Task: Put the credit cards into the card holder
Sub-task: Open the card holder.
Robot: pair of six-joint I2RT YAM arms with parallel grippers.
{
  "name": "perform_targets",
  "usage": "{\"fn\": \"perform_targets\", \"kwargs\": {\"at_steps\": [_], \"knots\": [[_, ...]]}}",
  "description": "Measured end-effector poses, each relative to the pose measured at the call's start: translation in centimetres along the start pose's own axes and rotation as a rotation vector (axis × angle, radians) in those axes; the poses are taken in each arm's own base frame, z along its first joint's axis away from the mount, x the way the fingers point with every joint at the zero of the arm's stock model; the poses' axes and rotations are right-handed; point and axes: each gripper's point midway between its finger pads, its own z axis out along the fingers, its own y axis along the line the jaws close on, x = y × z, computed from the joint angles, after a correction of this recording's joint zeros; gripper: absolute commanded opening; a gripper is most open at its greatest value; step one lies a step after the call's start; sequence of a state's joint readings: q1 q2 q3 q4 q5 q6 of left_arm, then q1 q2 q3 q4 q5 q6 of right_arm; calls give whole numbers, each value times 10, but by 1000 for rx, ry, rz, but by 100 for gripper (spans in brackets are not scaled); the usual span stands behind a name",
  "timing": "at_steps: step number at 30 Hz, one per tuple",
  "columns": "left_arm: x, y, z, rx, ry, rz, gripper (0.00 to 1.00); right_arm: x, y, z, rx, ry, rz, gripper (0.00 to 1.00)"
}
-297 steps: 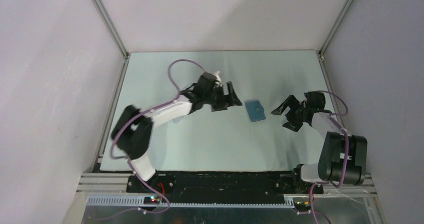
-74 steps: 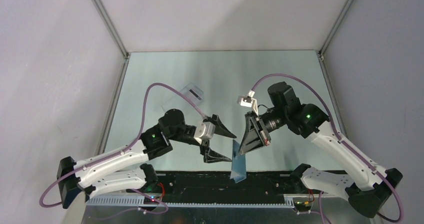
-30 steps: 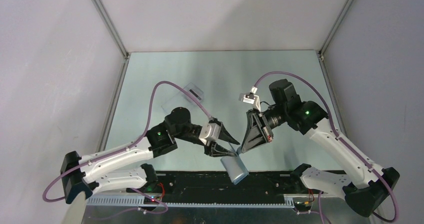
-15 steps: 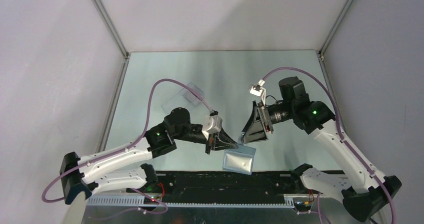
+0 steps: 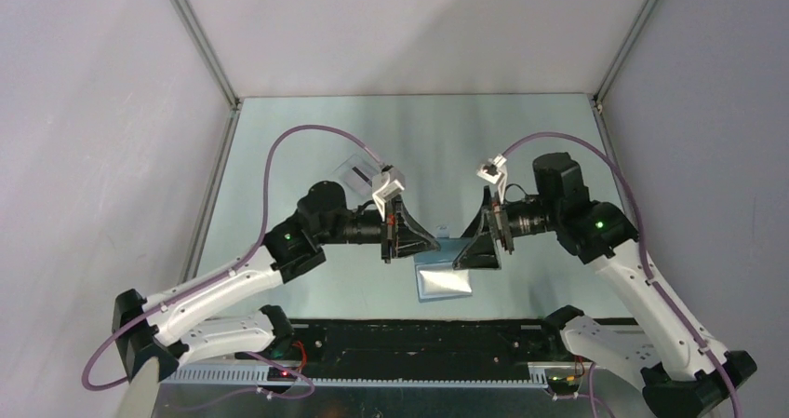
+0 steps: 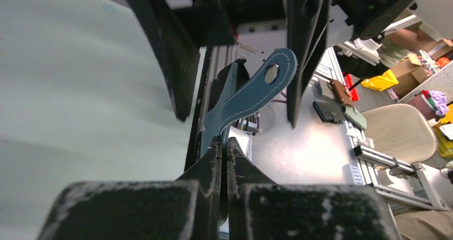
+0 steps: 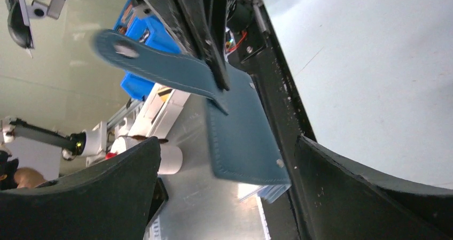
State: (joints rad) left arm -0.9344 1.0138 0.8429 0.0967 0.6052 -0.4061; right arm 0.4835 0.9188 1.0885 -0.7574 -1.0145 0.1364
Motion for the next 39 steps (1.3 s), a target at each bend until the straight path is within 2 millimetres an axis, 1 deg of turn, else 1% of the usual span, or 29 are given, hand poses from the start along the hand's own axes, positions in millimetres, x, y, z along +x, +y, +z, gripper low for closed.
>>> {"fn": "perform_targets", "kwargs": {"at_steps": [1, 3, 4, 5, 6, 7, 8, 9, 10, 11, 12, 14, 16, 18, 20, 21, 24, 29, 32, 39], "knots": [[-5, -3, 0, 4, -8, -6, 0, 3, 0, 3, -7, 16, 3, 91], [-13, -7, -1, 10, -24, -15, 0, 9, 0, 10, -21, 47, 5, 72], [-15, -9, -1, 13, -30, -19, 0, 11, 0, 13, -27, 63, 4, 47], [-17, -10, -2, 15, -34, -24, 5, 13, 0, 16, -30, 74, 5, 36], [-19, -12, -2, 17, -37, -27, 12, 14, -1, 19, -34, 84, 2, 20], [-19, -13, -3, 18, -39, -30, 31, 14, -2, 22, -37, 90, 11, 13], [-19, -13, -3, 17, -37, -38, 40, 13, -3, 24, -36, 92, 17, 2], [-19, -12, -3, 14, -37, -36, 56, 12, -4, 25, -40, 92, 20, 0], [-18, -10, -3, 4, -35, -46, 63, 12, -4, 26, -38, 91, 24, 0], [-18, -8, -4, -10, -40, -48, 73, 11, -4, 26, -38, 87, 28, 0], [-19, -7, -6, -20, -44, -55, 80, 9, -5, 26, -34, 82, 29, 0], [-20, -6, -12, -52, -66, -52, 86, 6, -7, 26, -27, 68, 33, 0], [-20, -5, -23, -88, -93, -47, 88, 2, -11, 24, -16, 53, 41, 0], [-20, -1, -34, -124, -122, -48, 88, -1, -14, 22, -2, 39, 54, 0], [-17, 4, -42, -161, -140, -54, 86, -3, -18, 19, 7, 25, 71, 0], [-13, 9, -46, -184, -143, -64, 85, -4, -20, 18, 13, 17, 82, 0], [4, 21, -48, -230, -118, -95, 82, -6, -24, 16, 19, 4, 110, 0], [40, 41, -51, -306, -39, -160, 79, -6, -25, 14, 16, -4, 140, 0], [48, 45, -52, -326, -21, -174, 78, -7, -25, 14, 12, -5, 146, 0], [51, 50, -50, -334, -10, -182, 76, -7, -23, 14, 4, -4, 154, 0]]}}
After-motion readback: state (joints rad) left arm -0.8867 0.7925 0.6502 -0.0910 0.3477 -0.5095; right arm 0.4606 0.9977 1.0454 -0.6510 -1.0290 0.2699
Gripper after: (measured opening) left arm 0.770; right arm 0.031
